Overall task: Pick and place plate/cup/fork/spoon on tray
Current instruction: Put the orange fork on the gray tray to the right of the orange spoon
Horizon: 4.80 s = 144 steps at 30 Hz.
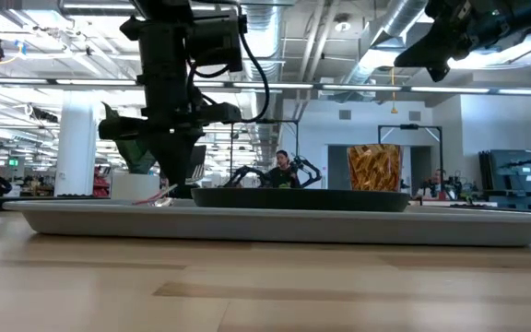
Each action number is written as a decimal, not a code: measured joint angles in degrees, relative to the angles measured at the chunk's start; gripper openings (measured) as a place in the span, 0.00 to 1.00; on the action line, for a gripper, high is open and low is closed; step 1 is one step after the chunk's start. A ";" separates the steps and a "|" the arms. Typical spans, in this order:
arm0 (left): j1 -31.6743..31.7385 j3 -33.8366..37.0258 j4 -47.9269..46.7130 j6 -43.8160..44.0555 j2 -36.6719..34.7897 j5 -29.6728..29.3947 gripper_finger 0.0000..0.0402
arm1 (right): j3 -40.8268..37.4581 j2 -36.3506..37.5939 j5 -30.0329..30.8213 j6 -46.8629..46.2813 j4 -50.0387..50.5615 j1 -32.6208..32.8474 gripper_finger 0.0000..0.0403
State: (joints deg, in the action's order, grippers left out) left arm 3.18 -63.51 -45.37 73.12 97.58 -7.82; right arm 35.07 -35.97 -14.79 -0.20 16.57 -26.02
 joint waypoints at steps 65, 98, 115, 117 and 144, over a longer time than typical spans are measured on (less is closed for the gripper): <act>6.56 -0.02 0.93 -0.18 3.80 6.66 0.00 | 0.00 -0.04 0.11 0.14 0.25 0.00 0.01; 7.32 -0.04 1.75 -0.67 7.27 10.59 0.00 | 0.00 0.00 0.03 0.65 -0.80 0.01 0.01; 7.67 -0.13 1.31 1.12 7.40 10.82 0.00 | 0.00 0.02 -0.01 0.62 -0.80 0.00 0.01; 7.71 -0.11 1.31 1.14 7.41 11.09 0.00 | 0.00 0.02 -0.02 0.62 -0.80 0.00 0.01; 7.76 -0.07 0.68 -0.47 7.50 13.14 0.11 | 0.00 0.02 -0.07 0.62 -0.77 0.00 0.01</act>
State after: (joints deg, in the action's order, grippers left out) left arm 10.94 -63.57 -44.69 72.64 105.08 5.32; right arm 35.07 -35.94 -14.85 0.43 15.79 -26.02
